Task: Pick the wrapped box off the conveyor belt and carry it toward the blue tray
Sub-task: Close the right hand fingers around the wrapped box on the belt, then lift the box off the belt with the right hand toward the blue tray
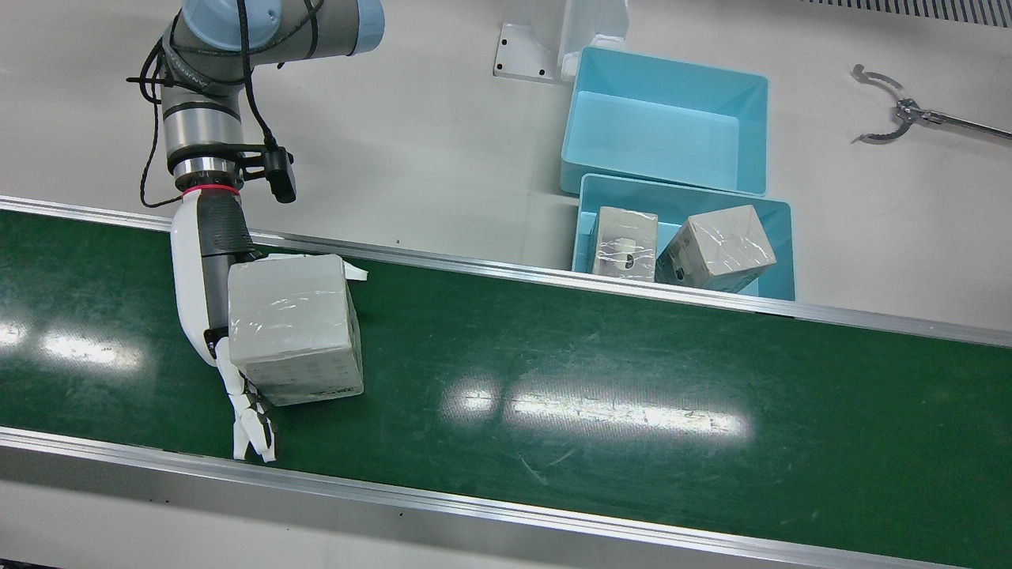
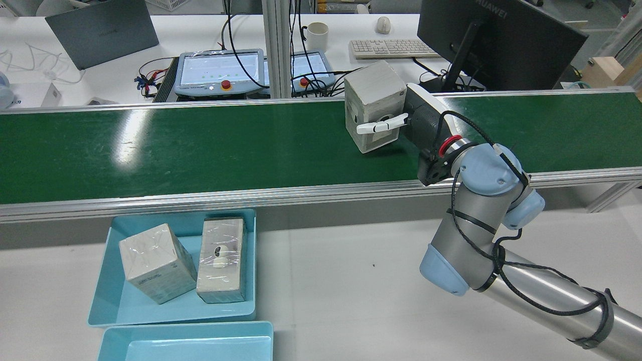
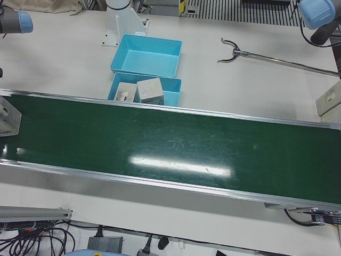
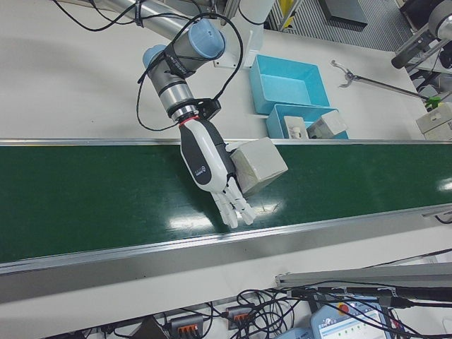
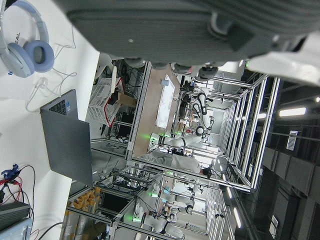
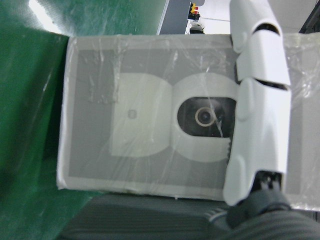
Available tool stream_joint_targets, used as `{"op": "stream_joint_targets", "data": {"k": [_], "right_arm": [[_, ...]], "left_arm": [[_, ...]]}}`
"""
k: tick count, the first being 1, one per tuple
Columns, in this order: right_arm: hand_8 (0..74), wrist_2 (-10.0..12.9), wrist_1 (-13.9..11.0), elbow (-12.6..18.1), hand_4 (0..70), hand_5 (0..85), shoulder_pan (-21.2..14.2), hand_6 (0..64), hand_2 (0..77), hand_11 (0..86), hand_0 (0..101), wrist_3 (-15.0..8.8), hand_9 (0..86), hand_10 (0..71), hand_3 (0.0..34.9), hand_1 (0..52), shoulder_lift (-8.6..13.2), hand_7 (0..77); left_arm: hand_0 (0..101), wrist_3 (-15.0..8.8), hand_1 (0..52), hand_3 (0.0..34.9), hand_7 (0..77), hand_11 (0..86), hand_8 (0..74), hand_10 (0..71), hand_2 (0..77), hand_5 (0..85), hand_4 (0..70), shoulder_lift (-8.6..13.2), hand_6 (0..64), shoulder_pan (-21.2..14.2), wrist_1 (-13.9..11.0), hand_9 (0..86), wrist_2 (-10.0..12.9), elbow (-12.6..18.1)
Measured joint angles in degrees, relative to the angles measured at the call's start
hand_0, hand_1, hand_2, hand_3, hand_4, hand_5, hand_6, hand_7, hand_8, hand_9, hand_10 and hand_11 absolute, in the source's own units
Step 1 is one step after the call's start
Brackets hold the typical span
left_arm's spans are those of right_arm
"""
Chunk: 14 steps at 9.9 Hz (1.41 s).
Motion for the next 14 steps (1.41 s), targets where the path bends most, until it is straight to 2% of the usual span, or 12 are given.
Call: {"op": "stream_joint_targets", "data": {"k": [3, 7, 14], "right_arm": [[0.0, -0.2, 0.4, 0.2, 0.0, 7.6, 0.0, 0.0, 15.8, 2.7, 47, 0.1, 1.1, 0.0, 0.4, 15.8, -0.1, 0.0], [0.0, -0.8, 2.5, 0.4, 0.0, 7.6, 0.1, 0.0, 15.8, 2.2, 47, 0.2, 1.1, 0.0, 0.4, 15.8, -0.4, 0.0], [0.0, -0.8, 2.8, 1.0, 0.0, 7.6, 0.6, 0.0, 15.8, 2.7, 47, 0.9, 1.1, 0.0, 0.5, 15.8, -0.9, 0.0]], "left_arm": [[0, 0.0, 0.0, 0.0, 0.5, 0.0, 0.0, 0.5, 0.5, 1.1, 0.0, 0.0, 0.0, 0.0, 0.0, 0.0, 0.0, 0.0], [0, 0.0, 0.0, 0.0, 0.0, 0.0, 0.0, 0.5, 0.5, 1.1, 0.0, 0.0, 0.0, 0.0, 0.0, 0.0, 0.0, 0.0], [0, 0.0, 0.0, 0.0, 0.0, 0.0, 0.0, 0.5, 1.1, 1.1, 0.0, 0.0, 0.0, 0.0, 0.0, 0.0, 0.0, 0.0]]}}
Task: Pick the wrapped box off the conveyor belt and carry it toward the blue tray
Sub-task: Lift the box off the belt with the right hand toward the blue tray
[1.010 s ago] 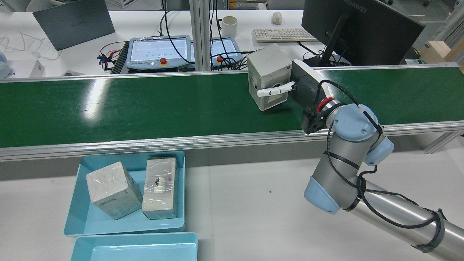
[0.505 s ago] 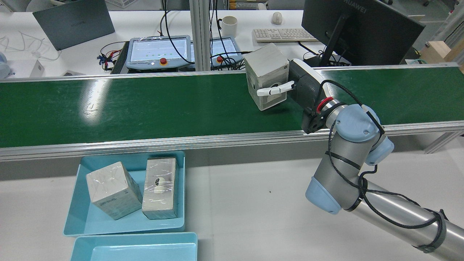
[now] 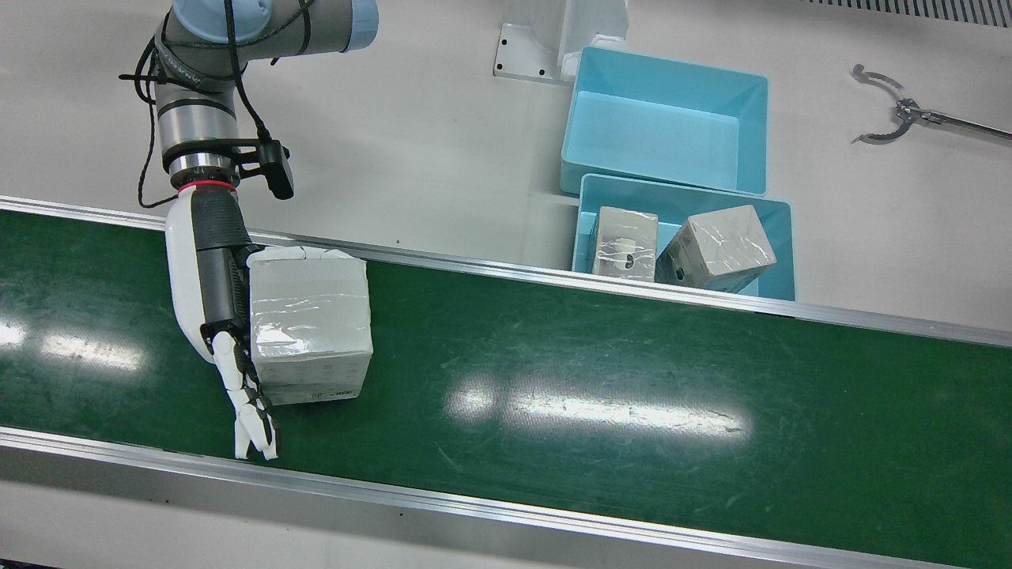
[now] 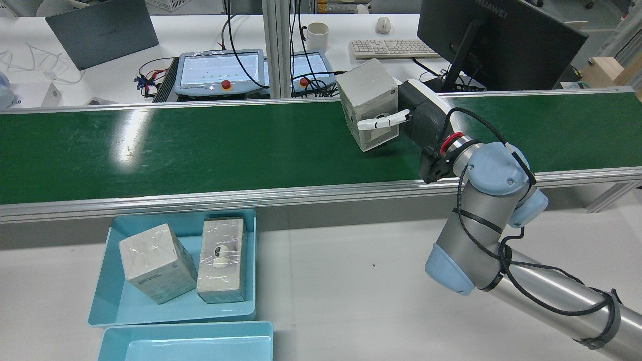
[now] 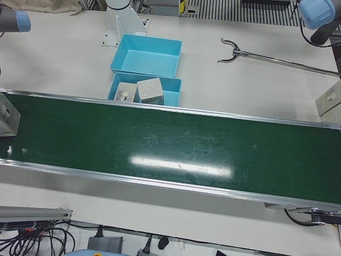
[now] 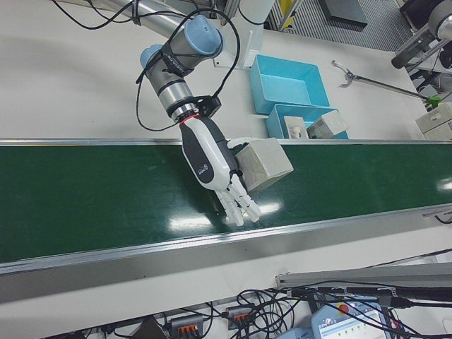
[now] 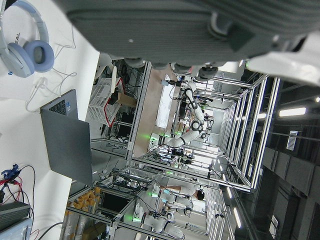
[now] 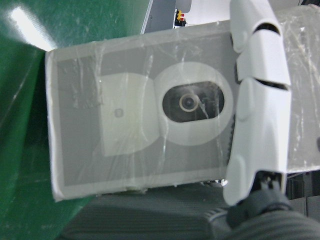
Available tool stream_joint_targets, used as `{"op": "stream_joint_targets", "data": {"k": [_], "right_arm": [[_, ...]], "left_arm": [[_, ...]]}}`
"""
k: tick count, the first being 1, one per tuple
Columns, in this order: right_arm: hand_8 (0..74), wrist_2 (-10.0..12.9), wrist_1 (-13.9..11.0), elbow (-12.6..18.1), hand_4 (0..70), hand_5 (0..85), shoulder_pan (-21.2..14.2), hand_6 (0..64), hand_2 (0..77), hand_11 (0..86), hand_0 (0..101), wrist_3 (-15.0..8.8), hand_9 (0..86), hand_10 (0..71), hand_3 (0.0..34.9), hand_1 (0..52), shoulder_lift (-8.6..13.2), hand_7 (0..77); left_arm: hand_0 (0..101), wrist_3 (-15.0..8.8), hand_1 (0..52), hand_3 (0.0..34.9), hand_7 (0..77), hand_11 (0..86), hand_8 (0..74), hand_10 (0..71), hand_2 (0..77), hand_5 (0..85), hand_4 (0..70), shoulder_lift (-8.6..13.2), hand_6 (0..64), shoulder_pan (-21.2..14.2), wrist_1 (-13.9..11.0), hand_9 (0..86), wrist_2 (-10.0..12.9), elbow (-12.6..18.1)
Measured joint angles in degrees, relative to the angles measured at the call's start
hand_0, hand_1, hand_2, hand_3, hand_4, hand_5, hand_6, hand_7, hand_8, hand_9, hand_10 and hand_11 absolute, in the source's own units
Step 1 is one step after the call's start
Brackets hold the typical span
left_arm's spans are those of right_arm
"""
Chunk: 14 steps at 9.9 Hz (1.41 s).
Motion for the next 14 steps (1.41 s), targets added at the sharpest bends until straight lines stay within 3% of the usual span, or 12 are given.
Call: {"op": "stream_joint_targets", "data": {"k": [8, 14], "right_arm": [[0.0, -0.3, -0.3, 0.2, 0.5, 7.6, -0.1, 0.0, 15.8, 2.2, 47, -0.1, 1.1, 0.0, 0.3, 15.8, -0.9, 0.0], [0.0, -2.0, -0.3, 1.7, 0.5, 7.6, -4.1, 0.0, 15.8, 2.7, 47, 0.8, 1.1, 0.0, 0.5, 15.8, 0.2, 0.0]], "left_arm": [[0, 0.0, 0.0, 0.0, 0.0, 0.0, 0.0, 0.5, 0.5, 1.1, 0.0, 0.0, 0.0, 0.0, 0.0, 0.0, 0.0, 0.0], [0, 0.0, 0.0, 0.0, 0.0, 0.0, 0.0, 0.5, 0.5, 1.1, 0.0, 0.0, 0.0, 0.0, 0.0, 0.0, 0.0, 0.0]]}}
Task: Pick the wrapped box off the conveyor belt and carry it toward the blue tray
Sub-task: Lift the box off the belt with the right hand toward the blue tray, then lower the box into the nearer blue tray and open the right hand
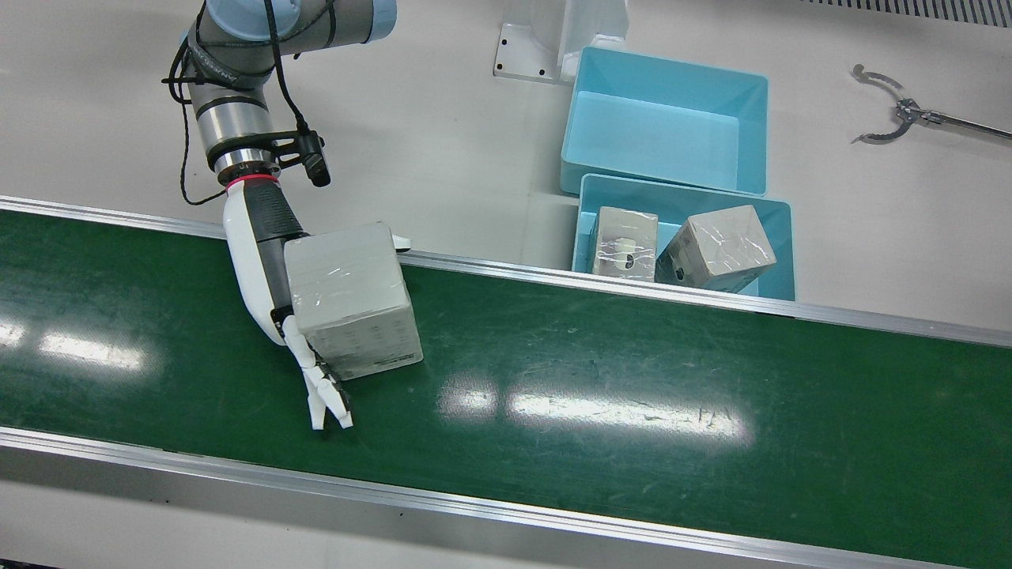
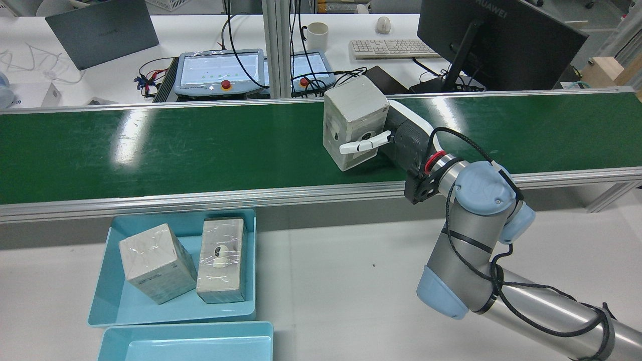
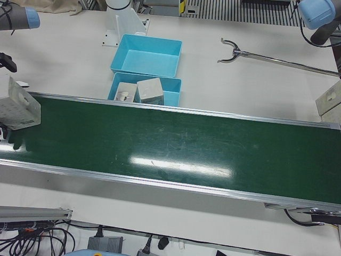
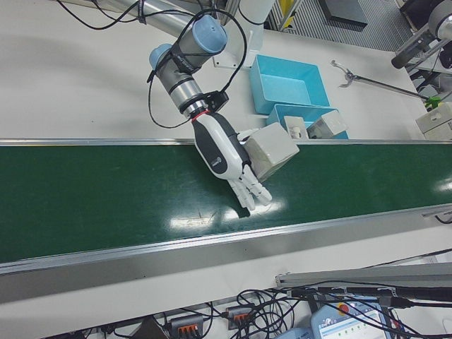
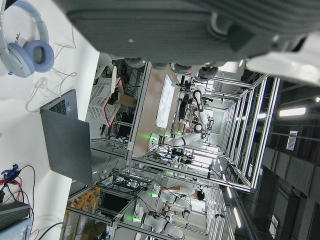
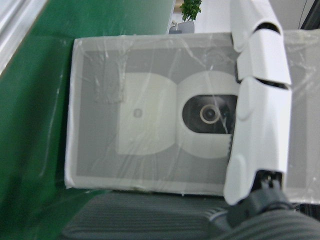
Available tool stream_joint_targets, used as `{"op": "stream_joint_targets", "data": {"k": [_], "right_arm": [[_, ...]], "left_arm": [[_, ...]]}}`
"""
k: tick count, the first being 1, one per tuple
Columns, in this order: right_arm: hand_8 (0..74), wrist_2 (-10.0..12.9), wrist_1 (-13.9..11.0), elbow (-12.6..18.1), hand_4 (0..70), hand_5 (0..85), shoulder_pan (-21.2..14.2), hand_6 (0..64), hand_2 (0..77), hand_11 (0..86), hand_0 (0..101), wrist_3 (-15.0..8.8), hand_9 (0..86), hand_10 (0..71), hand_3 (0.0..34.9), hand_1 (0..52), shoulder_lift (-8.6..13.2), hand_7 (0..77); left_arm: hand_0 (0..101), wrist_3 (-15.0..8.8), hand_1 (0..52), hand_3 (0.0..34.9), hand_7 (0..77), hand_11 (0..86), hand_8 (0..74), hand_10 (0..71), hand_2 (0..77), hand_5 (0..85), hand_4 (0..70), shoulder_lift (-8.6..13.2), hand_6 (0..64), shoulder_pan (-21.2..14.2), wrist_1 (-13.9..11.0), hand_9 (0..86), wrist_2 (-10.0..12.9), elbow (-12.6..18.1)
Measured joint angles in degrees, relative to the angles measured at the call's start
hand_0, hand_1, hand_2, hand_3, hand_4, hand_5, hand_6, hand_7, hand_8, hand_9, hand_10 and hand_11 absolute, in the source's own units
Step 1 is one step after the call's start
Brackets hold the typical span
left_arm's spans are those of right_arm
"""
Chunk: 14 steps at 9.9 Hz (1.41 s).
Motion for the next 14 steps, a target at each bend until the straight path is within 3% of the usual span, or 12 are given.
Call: {"op": "stream_joint_targets", "data": {"k": [4, 7, 10, 11, 12, 14], "right_arm": [[0.0, 0.6, -0.4, 4.8, 0.5, 7.6, -5.1, 0.0, 15.8, 1.6, 47, -0.7, 1.1, 0.0, 0.0, 15.8, 2.4, 0.0], [0.0, 2.3, -0.4, 8.1, 0.5, 7.6, -13.0, 0.0, 15.8, 1.6, 47, -2.2, 1.1, 0.0, 0.3, 15.3, 3.8, 0.0], [0.0, 4.8, 0.0, 12.1, 0.5, 7.6, -19.1, 0.0, 15.8, 1.6, 46, -3.6, 1.1, 0.0, 0.4, 15.3, 7.3, 0.0], [0.0, 4.9, 0.0, 13.5, 0.5, 7.6, -17.8, 0.0, 15.8, 1.6, 46, -3.7, 1.1, 0.0, 0.4, 15.3, 7.1, 0.0], [0.0, 4.8, 0.1, 14.6, 0.5, 8.2, -15.0, 0.0, 15.8, 1.6, 47, -3.5, 1.1, 0.0, 0.3, 15.3, 5.6, 0.0], [0.0, 4.0, 0.1, 15.9, 0.5, 8.2, -8.9, 0.0, 16.4, 1.6, 47, -2.7, 1.1, 0.0, 0.3, 15.3, 0.5, 0.0]], "left_arm": [[0, 0.0, 0.0, 0.0, 0.0, 0.0, 0.0, 0.5, 0.5, 1.1, 0.0, 0.0, 0.0, 0.0, 0.0, 0.0, 0.0, 0.0], [0, 0.0, 0.0, 0.0, 0.0, 0.0, 0.0, 0.5, 0.5, 1.1, 0.0, 0.0, 0.0, 0.0, 0.0, 0.0, 0.0, 0.0], [0, 0.0, 0.0, 0.0, 0.0, 0.0, 0.0, 0.0, 0.5, 1.1, 0.0, 0.0, 0.0, 0.0, 0.0, 0.0, 0.0, 0.0], [0, 0.0, 0.0, 0.0, 0.5, 0.0, 0.0, 0.0, 0.5, 1.1, 0.0, 0.0, 0.0, 0.0, 0.0, 0.0, 0.0, 0.0], [0, 0.0, 0.0, 0.0, 0.5, 0.0, 0.0, 0.0, 0.5, 1.1, 0.0, 0.0, 0.0, 0.0, 0.0, 0.0, 0.0, 0.0], [0, 0.0, 0.0, 0.0, 0.5, 0.0, 0.0, 0.5, 0.5, 1.1, 0.0, 0.0, 0.0, 0.0, 0.0, 0.0, 0.0, 0.0]]}}
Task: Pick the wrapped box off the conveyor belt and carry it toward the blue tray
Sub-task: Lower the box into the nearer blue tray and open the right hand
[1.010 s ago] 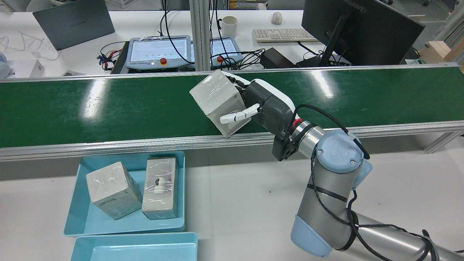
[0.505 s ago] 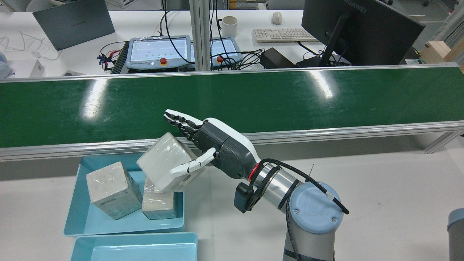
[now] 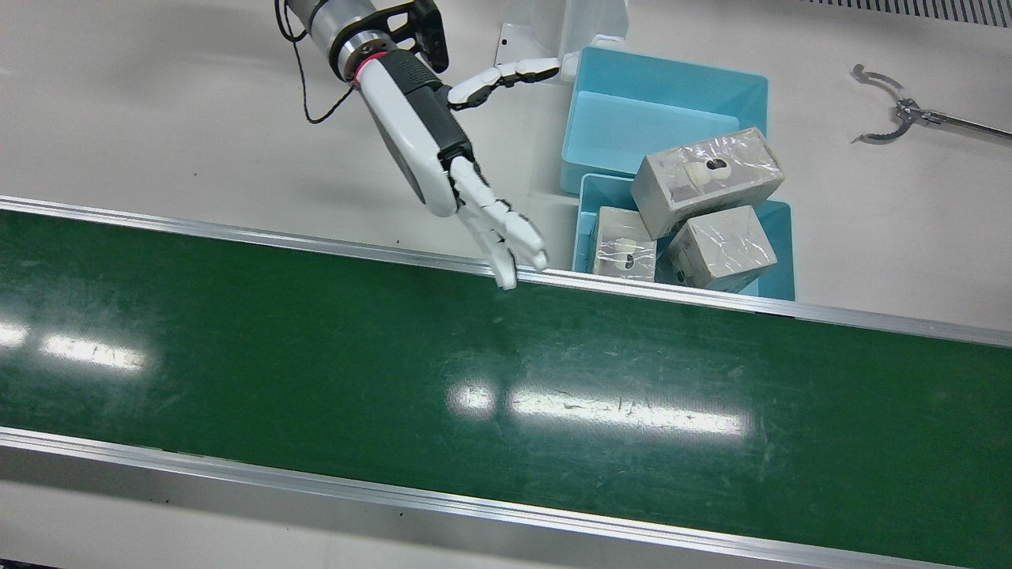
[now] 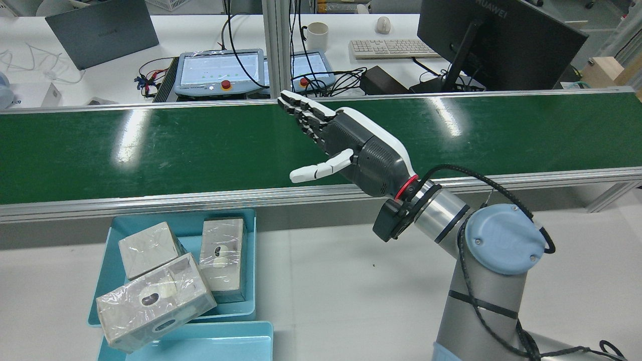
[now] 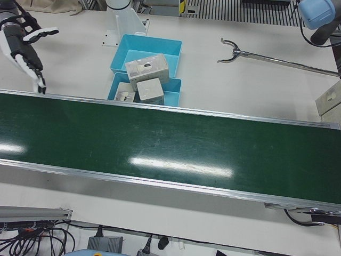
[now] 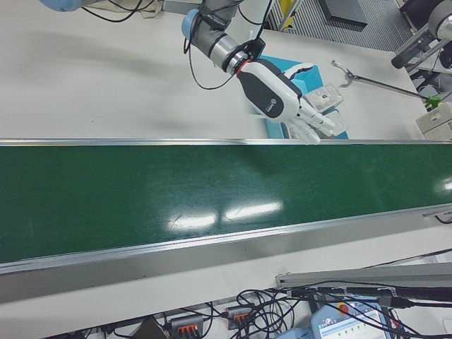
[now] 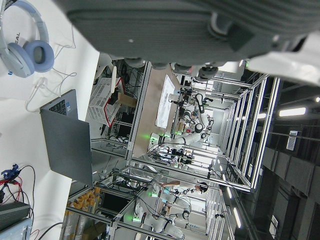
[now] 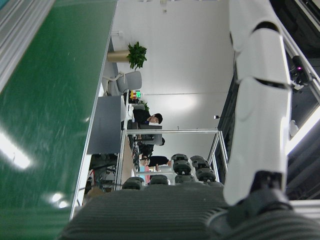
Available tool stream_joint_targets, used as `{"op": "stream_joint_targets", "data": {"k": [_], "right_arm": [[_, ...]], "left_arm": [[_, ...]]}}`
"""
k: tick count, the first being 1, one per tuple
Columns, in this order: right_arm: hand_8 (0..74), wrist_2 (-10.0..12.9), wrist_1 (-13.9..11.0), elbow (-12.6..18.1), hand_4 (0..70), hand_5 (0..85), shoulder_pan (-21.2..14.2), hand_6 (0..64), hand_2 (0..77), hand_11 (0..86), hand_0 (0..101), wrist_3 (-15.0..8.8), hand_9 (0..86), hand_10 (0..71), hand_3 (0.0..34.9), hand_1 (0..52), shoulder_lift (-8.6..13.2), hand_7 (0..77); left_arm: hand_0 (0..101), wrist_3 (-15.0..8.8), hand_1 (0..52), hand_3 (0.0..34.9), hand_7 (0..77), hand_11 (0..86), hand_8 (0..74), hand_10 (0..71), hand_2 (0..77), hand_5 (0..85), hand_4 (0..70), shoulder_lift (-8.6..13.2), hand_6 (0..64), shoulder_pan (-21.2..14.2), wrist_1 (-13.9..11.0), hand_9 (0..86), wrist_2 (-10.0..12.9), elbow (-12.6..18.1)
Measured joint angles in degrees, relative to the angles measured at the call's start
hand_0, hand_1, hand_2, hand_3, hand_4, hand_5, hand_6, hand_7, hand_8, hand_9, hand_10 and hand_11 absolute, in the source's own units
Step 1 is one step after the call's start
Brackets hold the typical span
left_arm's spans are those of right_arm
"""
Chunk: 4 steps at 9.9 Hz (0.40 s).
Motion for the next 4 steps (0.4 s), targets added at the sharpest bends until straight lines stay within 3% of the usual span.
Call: {"op": "stream_joint_targets", "data": {"k": [2, 4], "right_arm": [[0.0, -1.9, -0.1, 0.3, 0.5, 8.2, 5.2, 0.0, 16.4, 1.6, 47, 0.6, 0.5, 0.0, 0.4, 15.3, -4.5, 0.0], [0.0, -3.3, -0.3, 0.3, 0.5, 8.2, 8.5, 0.0, 15.8, 1.6, 47, 0.8, 1.1, 0.0, 0.4, 15.3, -6.6, 0.0]], "left_arm": [[0, 0.0, 0.0, 0.0, 0.0, 0.0, 0.0, 0.5, 0.5, 1.1, 0.0, 0.0, 0.0, 0.0, 0.0, 0.0, 0.0, 0.0], [0, 0.0, 0.0, 0.0, 0.0, 0.0, 0.0, 0.0, 0.5, 1.1, 0.0, 0.0, 0.0, 0.0, 0.0, 0.0, 0.0, 0.0]]}}
